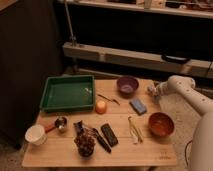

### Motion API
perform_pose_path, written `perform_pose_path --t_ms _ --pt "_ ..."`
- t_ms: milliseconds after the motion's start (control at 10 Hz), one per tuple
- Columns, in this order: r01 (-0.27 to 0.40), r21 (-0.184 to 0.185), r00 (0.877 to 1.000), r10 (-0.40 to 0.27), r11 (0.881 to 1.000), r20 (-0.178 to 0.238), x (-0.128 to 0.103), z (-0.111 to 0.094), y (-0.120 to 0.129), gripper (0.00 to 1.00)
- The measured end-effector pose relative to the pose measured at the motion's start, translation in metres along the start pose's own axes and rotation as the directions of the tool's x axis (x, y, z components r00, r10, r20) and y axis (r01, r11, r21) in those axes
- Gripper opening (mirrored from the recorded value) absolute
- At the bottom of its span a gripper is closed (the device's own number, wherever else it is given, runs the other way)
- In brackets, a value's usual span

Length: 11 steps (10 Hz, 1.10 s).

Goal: Place towel in table surface

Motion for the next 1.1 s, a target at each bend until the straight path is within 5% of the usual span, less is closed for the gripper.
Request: perform_pose_path --t_ms 500,1100 --pt "0.058 -0.077 0.998 -0.056 0.995 0.019 -0.007 0.0 0.044 0.0" --pt "0.074 -0.088 0.997 -0.074 0.993 0.012 -0.019 0.01 0.063 0.0"
